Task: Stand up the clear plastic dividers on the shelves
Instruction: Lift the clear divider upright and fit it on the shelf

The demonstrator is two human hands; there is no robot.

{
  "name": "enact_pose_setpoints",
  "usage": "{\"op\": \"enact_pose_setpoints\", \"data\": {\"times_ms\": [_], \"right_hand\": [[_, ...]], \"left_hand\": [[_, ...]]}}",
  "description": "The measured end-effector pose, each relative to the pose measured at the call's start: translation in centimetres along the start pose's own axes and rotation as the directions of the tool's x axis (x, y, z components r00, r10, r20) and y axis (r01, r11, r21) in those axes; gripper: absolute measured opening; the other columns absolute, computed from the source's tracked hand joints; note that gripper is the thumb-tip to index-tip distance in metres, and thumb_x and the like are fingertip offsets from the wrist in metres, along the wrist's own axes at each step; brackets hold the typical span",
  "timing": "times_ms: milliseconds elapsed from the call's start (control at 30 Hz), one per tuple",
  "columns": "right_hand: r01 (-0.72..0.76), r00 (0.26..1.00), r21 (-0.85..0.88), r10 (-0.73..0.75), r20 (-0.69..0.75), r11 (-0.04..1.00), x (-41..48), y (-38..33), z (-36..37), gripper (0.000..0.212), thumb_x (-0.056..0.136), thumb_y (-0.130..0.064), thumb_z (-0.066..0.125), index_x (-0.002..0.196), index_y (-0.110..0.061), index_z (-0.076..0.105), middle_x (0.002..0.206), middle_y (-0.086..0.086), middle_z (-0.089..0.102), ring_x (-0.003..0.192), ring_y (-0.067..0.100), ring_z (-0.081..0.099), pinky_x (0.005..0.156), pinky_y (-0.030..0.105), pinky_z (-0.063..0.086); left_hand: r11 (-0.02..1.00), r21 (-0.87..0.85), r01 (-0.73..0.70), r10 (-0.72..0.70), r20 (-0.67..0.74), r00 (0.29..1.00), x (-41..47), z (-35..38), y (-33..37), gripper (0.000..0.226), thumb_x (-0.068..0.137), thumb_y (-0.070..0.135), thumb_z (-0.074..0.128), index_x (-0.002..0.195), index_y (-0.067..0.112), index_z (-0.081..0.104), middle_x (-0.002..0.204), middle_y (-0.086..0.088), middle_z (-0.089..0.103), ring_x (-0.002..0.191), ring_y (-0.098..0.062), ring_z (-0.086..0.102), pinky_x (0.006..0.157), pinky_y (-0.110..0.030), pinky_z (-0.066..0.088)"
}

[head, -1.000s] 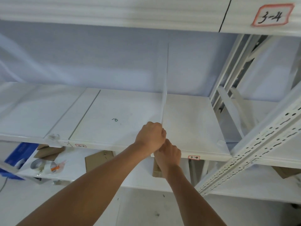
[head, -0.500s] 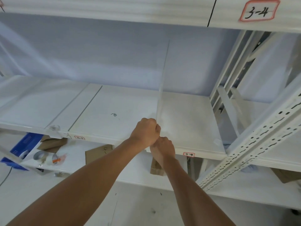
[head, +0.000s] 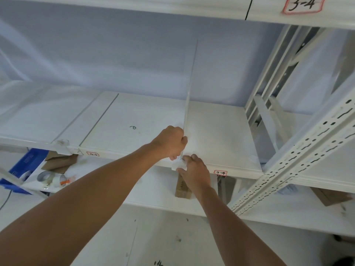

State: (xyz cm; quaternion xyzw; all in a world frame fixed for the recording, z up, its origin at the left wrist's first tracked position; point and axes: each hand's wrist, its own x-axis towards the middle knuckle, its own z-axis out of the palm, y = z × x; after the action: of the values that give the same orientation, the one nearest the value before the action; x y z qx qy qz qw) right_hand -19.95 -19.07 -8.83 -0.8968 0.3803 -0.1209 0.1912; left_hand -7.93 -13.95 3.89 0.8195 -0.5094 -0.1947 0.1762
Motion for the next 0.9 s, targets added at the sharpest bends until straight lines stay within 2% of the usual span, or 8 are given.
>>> {"op": "enact_pose_setpoints", "data": {"times_ms": [67, 167, 300, 400, 500, 633, 733, 900], "right_hand": [[0.003, 0.999, -0.002, -0.003, -0.039, 1.000, 0.4, -0.3, 0.6, 0.035, 0.091, -0.033, 0.066, 0.120, -0.013, 0.066, 0.113, 0.004, 0.061, 0.106, 0.024, 0.058, 0.084, 0.038, 0.054], [0.038, 0.992, -0.006, -0.038, -0.118, 0.999, 0.9, -0.2, 1.1, 0.022, 0.090, -0.027, 0.069, 0.102, -0.008, 0.073, 0.101, 0.005, 0.065, 0.092, 0.026, 0.063, 0.071, 0.038, 0.056], [0.101, 0.985, -0.035, -0.105, -0.140, 0.994, 1.3, 0.3, 1.0, 0.019, 0.090, -0.026, 0.071, 0.092, -0.007, 0.071, 0.094, 0.004, 0.065, 0.082, 0.025, 0.062, 0.061, 0.031, 0.048], [0.106, 0.987, -0.031, -0.109, -0.119, 0.994, 1.5, 0.3, 0.7, 0.022, 0.090, -0.028, 0.072, 0.095, -0.006, 0.070, 0.095, 0.005, 0.065, 0.083, 0.024, 0.062, 0.064, 0.027, 0.041], [0.072, 0.994, -0.027, -0.074, -0.082, 0.997, 1.6, 0.1, 0.2, 0.025, 0.092, -0.031, 0.068, 0.102, -0.008, 0.068, 0.101, 0.004, 0.062, 0.091, 0.023, 0.061, 0.070, 0.027, 0.043], [-0.060, 0.998, -0.054, 0.058, -0.033, 0.997, 0.3, -1.5, -0.7, 0.033, 0.095, -0.038, 0.060, 0.113, -0.010, 0.058, 0.108, 0.005, 0.059, 0.097, 0.023, 0.061, 0.077, 0.035, 0.053], [-0.266, 0.948, -0.162, 0.289, 0.135, 0.950, -1.0, -3.9, -1.3, 0.045, 0.097, -0.041, 0.052, 0.128, -0.008, 0.049, 0.119, 0.010, 0.064, 0.107, 0.029, 0.064, 0.088, 0.038, 0.054], [-0.162, 0.812, -0.299, 0.299, 0.501, 0.940, 0.8, -11.7, -4.5, 0.059, 0.094, -0.052, 0.050, 0.131, -0.007, 0.058, 0.136, 0.013, 0.060, 0.122, 0.032, 0.058, 0.099, 0.036, 0.047]], "left_hand": [[1.000, -0.026, 0.005, -0.004, 0.015, 1.000, 0.1, -0.1, 0.0, 0.043, 0.104, 0.016, 0.039, 0.067, 0.003, 0.055, 0.071, -0.019, 0.077, 0.053, -0.029, 0.075, 0.069, -0.037, 0.065], [0.997, -0.074, 0.008, -0.005, 0.037, 0.999, 0.3, -0.1, 0.1, 0.045, 0.101, 0.011, 0.038, 0.063, -0.002, 0.059, 0.069, -0.021, 0.077, 0.053, -0.032, 0.075, 0.061, -0.029, 0.063], [0.995, -0.099, 0.010, -0.005, 0.060, 0.998, 0.7, -0.2, 0.1, 0.045, 0.099, 0.009, 0.037, 0.062, -0.003, 0.060, 0.067, -0.020, 0.076, 0.052, -0.032, 0.074, 0.062, -0.030, 0.063], [0.995, -0.096, 0.007, 0.000, 0.072, 0.997, 0.7, -0.4, 0.2, 0.042, 0.099, 0.008, 0.038, 0.061, -0.001, 0.057, 0.068, -0.020, 0.076, 0.053, -0.032, 0.075, 0.063, -0.031, 0.063], [0.997, -0.082, 0.006, 0.001, 0.089, 0.996, 0.7, -0.9, 0.0, 0.039, 0.099, 0.014, 0.042, 0.065, 0.000, 0.057, 0.071, -0.017, 0.077, 0.056, -0.032, 0.075, 0.064, -0.033, 0.063], [1.000, 0.016, 0.001, -0.002, 0.094, 0.996, -0.6, -2.2, -1.2, 0.042, 0.099, 0.041, 0.054, 0.086, 0.003, 0.069, 0.077, -0.012, 0.077, 0.064, -0.030, 0.076, 0.068, -0.034, 0.061], [0.984, 0.177, 0.035, -0.051, 0.087, 0.995, -2.4, -4.1, -3.8, 0.044, 0.096, 0.051, 0.055, 0.098, 0.010, 0.072, 0.099, -0.011, 0.074, 0.088, -0.030, 0.071, 0.081, -0.039, 0.059], [0.917, 0.376, 0.135, -0.164, 0.047, 0.985, -6.0, -9.9, -11.3, 0.055, 0.097, 0.057, 0.048, 0.129, 0.016, 0.065, 0.133, -0.010, 0.063, 0.118, -0.031, 0.062, 0.096, -0.039, 0.052]]}}
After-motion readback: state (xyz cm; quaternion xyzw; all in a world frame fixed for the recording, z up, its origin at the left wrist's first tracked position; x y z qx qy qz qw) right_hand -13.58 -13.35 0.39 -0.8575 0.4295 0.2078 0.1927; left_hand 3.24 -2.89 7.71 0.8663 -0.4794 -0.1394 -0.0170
